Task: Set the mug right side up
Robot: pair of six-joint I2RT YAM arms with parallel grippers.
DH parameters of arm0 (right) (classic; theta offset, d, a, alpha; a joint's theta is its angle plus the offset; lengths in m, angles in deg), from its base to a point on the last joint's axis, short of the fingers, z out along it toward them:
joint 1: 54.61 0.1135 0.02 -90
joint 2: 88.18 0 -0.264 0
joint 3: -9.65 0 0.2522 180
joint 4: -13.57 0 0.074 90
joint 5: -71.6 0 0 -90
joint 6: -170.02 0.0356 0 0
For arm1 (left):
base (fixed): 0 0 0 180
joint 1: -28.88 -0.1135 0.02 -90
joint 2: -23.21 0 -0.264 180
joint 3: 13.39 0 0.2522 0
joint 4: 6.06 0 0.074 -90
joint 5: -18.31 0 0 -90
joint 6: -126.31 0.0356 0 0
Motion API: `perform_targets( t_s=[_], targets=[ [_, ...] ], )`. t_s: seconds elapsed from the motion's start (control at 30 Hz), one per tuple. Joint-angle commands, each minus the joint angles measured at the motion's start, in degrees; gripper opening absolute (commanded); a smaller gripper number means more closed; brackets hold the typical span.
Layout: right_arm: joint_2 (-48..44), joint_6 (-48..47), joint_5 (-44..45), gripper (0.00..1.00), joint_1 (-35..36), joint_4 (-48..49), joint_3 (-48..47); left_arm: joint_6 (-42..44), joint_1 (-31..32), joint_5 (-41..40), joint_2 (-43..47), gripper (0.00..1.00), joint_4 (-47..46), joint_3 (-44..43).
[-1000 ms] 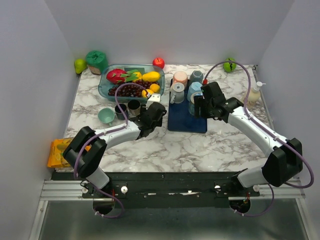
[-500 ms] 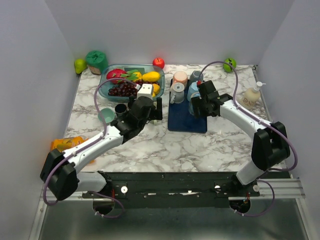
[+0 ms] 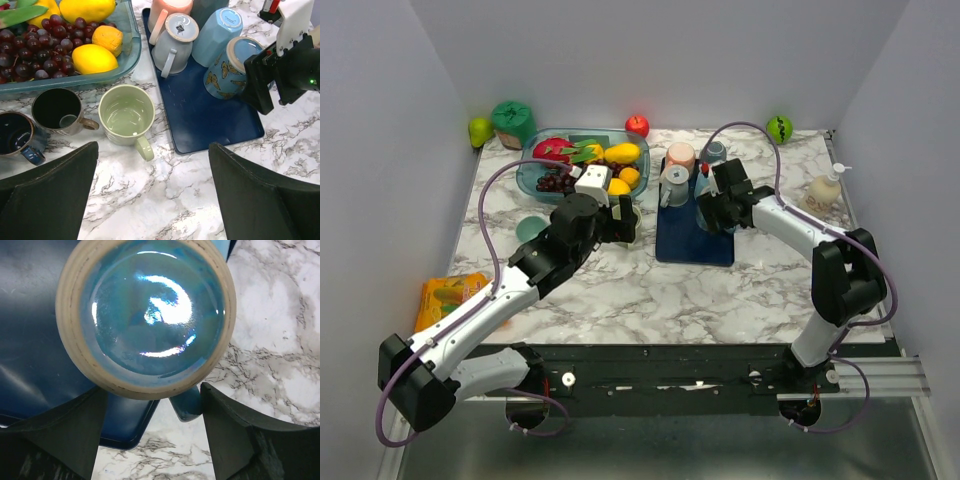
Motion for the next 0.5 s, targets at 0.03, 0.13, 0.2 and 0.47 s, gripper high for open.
perform_targets(
  t_s=[0.03, 0.13, 0.2, 0.47],
  targets=[
    [-1.15, 1.36, -7.96, 0.76, -0.24, 1.28, -1.22, 0.55, -1.55, 3.37, 1.46, 0.99, 2.10, -1.73],
    [-2.03, 4.44, -12.26, 0.68, -0.24, 0.40, -0.96, -0.24, -2.25, 4.16, 2.17, 0.99, 1.75, -1.11],
    [-2.30, 7.06, -14.62, 0.61, -0.24, 0.31, -0.52, -0.68, -2.87, 4.51, 2.60, 0.99, 1.23, -0.50],
    [0.51, 10.59, -7.09, 0.52, -0.32, -1.71, -2.53, -2.00, -4.45, 6.27, 2.96, 0.99, 0.87, 0.56]
  ],
)
